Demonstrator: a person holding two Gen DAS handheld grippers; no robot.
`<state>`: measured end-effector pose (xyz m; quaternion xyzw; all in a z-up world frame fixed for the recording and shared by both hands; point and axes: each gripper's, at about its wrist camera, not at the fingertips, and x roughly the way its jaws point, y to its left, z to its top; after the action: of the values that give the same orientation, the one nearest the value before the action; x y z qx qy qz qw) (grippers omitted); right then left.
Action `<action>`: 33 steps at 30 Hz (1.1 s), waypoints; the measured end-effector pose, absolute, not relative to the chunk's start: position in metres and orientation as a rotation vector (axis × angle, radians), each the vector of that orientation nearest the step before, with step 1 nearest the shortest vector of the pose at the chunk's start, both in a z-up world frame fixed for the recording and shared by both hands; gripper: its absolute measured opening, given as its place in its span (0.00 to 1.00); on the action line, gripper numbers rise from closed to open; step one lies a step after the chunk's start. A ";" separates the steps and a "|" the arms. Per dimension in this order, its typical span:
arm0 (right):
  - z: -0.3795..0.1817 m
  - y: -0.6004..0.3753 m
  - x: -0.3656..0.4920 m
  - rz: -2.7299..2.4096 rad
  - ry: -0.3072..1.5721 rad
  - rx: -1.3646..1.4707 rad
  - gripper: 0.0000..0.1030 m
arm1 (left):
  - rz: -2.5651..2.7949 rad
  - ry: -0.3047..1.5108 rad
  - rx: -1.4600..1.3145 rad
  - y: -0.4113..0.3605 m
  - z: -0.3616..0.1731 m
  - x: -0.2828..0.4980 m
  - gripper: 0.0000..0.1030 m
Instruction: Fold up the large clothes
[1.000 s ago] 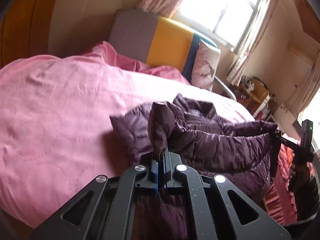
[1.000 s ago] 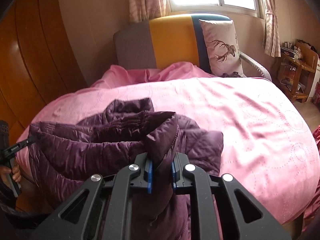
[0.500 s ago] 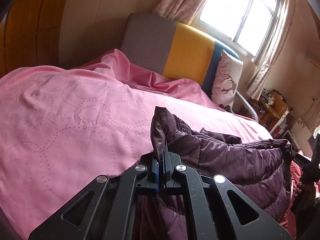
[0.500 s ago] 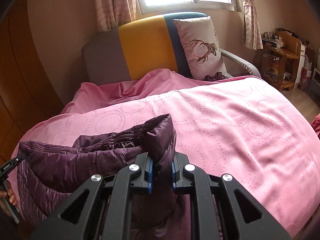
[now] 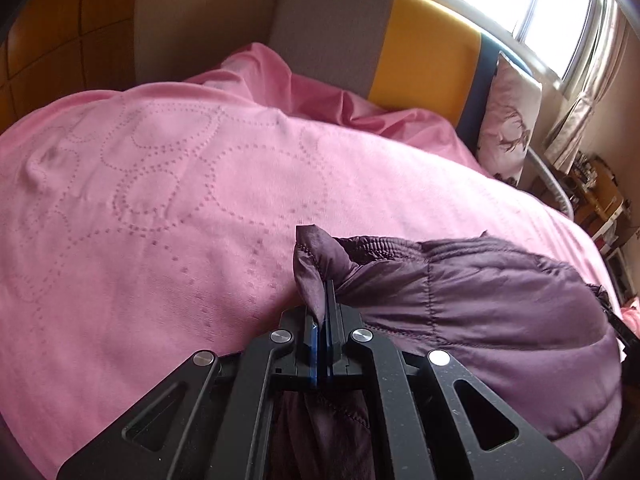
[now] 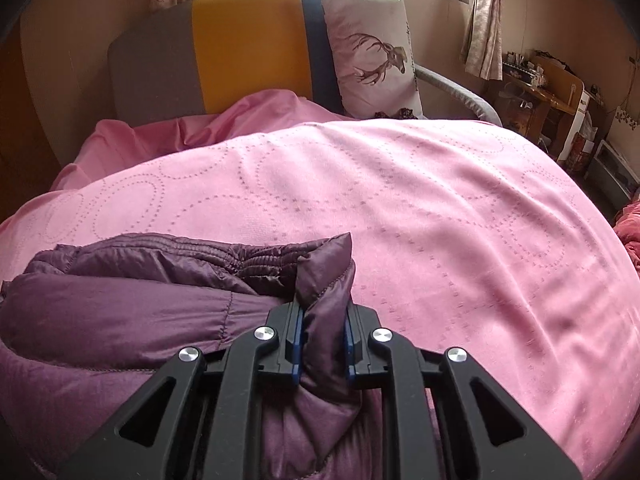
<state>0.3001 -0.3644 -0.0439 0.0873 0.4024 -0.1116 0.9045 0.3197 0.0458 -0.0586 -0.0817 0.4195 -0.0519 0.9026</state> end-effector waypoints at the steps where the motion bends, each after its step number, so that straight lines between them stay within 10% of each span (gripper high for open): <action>1: -0.051 -0.365 0.303 -0.233 0.848 0.184 0.14 | -0.103 0.873 -0.157 0.043 -0.064 0.320 0.01; 13: -0.068 -0.368 0.314 -0.250 0.918 0.209 0.21 | -0.048 0.900 -0.129 0.039 -0.073 0.322 0.05; 18: -0.041 -0.381 0.298 -0.277 0.872 0.233 0.56 | 0.029 0.842 -0.142 0.052 -0.041 0.303 0.43; 33: -0.002 -0.293 0.240 -0.251 0.681 0.098 0.78 | -0.238 0.731 -0.121 -0.097 -0.007 0.227 0.45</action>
<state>0.2404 -0.2931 -0.0025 0.0479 0.3329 -0.1227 0.9337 0.2274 -0.0971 -0.0073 -0.0589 0.3562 -0.1158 0.9253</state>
